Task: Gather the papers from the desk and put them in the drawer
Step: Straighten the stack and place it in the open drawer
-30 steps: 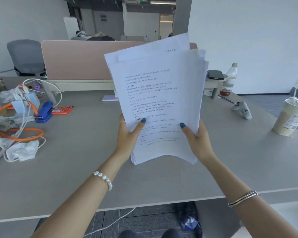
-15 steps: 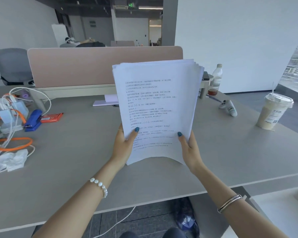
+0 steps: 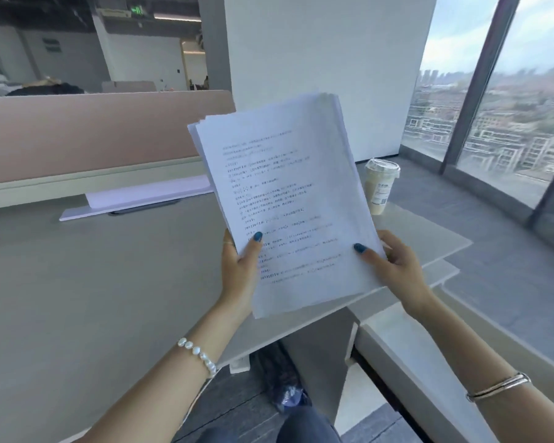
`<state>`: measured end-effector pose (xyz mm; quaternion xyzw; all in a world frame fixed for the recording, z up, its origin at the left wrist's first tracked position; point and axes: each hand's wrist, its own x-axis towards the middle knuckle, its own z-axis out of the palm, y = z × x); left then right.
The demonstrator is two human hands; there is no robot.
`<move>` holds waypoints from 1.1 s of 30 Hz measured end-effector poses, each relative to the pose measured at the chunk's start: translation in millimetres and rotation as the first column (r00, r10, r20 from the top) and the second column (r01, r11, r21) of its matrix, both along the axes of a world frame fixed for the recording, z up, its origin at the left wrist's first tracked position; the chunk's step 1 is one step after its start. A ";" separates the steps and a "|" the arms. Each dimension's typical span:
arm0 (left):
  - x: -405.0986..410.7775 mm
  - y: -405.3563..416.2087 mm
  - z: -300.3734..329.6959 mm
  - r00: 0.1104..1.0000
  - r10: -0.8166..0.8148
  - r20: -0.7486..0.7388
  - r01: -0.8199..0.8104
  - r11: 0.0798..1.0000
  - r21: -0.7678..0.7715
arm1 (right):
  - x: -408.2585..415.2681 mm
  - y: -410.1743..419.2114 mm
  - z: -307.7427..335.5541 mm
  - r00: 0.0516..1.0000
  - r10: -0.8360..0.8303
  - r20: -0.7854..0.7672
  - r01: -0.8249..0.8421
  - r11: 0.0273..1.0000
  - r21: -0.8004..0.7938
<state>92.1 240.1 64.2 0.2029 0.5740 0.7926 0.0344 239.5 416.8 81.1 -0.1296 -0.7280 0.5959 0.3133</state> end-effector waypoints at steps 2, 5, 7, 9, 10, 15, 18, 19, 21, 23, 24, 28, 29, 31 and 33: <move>24.3 27.3 3.2 0.997 -0.056 0.047 0.053 0.997 0.056 | 30.9 17.3 -4.0 0.999 -0.037 -0.032 0.033 0.993 -0.116; 58.8 66.2 2.9 0.979 -0.154 0.135 0.142 0.985 0.099 | 72.7 34.3 -15.7 0.988 -0.061 -0.144 0.007 0.937 -0.349; 79.7 90.6 -1.7 0.956 -0.230 0.183 0.211 0.971 0.116 | 94.8 40.9 -25.6 0.985 -0.087 -0.150 0.021 0.920 -0.392; 99.8 112.1 -6.5 0.939 -0.280 0.198 0.265 0.959 0.100 | 112.7 45.6 -33.6 0.980 -0.136 -0.143 0.063 0.902 -0.427; 110.7 121.3 -8.3 0.932 -0.301 0.200 0.289 0.953 0.088 | 120.8 48.9 -37.0 0.972 -0.182 -0.151 0.094 0.884 -0.458; 159.2 149.3 -19.8 0.888 -0.412 0.205 0.414 0.910 0.038 | 160.7 65.6 -48.9 0.895 -0.408 -0.180 0.256 0.800 -0.543; 173.2 158.7 -24.5 0.857 -0.476 0.197 0.490 0.871 -0.030 | 182.1 75.0 -54.7 0.869 -0.466 -0.168 0.322 0.789 -0.523; 173.7 161.5 -25.5 0.845 -0.493 0.206 0.514 0.856 -0.059 | 188.4 78.8 -56.6 0.864 -0.477 -0.161 0.334 0.782 -0.526; 166.5 168.7 -29.7 0.828 -0.517 0.215 0.547 0.829 -0.114 | 201.0 87.0 -59.2 0.860 -0.491 -0.141 0.349 0.767 -0.538; 152.3 175.8 -32.0 0.828 -0.520 0.211 0.552 0.822 -0.139 | 213.3 95.4 -61.9 0.860 -0.499 -0.107 0.374 0.758 -0.534; 144.0 179.1 -31.3 0.834 -0.515 0.199 0.545 0.825 -0.148 | 220.0 99.9 -63.5 0.861 -0.503 -0.077 0.390 0.750 -0.534; 99.0 193.0 -24.1 0.872 -0.488 0.045 0.475 0.821 -0.315 | 251.9 117.7 -71.6 0.882 -0.472 0.005 0.388 0.719 -0.576; 85.7 197.3 -23.8 0.876 -0.482 -0.006 0.442 0.809 -0.388 | 261.3 121.7 -73.1 0.883 -0.468 0.037 0.399 0.707 -0.584; 58.5 209.7 -28.2 0.870 -0.476 -0.131 0.345 0.775 -0.530 | 282.0 129.3 -77.1 0.885 -0.454 0.106 0.427 0.698 -0.575; 38.5 225.0 -33.7 0.823 -0.516 -0.240 0.225 0.682 -0.696 | 298.8 133.4 -78.3 0.882 -0.438 0.174 0.453 0.688 -0.566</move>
